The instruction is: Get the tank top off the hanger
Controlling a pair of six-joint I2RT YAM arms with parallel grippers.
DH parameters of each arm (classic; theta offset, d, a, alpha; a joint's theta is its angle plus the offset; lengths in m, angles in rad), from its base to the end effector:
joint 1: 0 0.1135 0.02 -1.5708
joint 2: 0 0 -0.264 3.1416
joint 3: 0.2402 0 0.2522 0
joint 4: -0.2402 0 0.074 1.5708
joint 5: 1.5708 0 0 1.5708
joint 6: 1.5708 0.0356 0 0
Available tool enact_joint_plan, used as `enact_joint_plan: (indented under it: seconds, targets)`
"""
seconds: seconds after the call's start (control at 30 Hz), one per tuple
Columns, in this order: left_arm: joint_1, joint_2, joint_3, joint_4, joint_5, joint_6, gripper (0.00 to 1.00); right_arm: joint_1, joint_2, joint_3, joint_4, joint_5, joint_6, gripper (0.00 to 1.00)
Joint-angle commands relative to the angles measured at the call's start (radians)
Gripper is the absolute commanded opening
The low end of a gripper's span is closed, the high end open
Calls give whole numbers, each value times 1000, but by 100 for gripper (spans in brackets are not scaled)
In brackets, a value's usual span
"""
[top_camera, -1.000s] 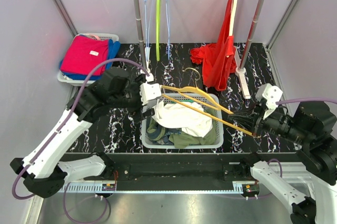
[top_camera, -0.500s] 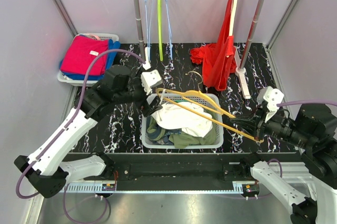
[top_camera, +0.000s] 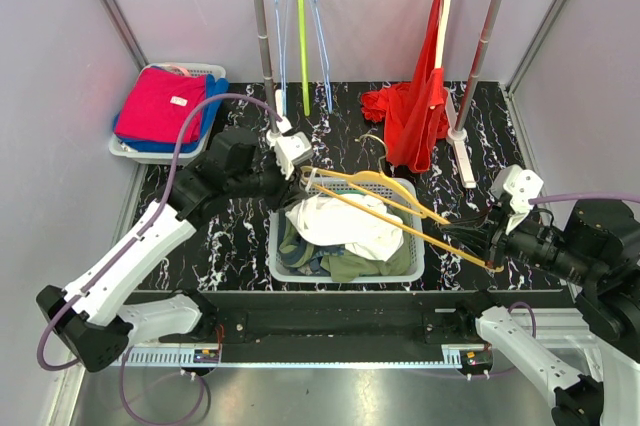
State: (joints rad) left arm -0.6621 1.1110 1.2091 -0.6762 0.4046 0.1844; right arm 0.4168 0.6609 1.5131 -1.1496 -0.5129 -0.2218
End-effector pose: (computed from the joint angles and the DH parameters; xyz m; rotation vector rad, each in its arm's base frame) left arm 0.1729 -0.1525 0.3755 1.1098 1.8774 -0.7097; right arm 0.0186 0.0273 0.4687 -0.9158 1.6342 0.6123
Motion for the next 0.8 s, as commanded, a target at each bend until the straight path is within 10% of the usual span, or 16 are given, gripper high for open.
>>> enact_joint_plan:
  seconds: [0.0, 0.77]
  targets:
    - [6, 10, 23, 78, -39, -13, 6, -1, -6, 33, 45, 11, 15, 0]
    - [67, -17, 69, 35, -89, 32, 0, 7, -83, 96, -81, -153, 36, 0]
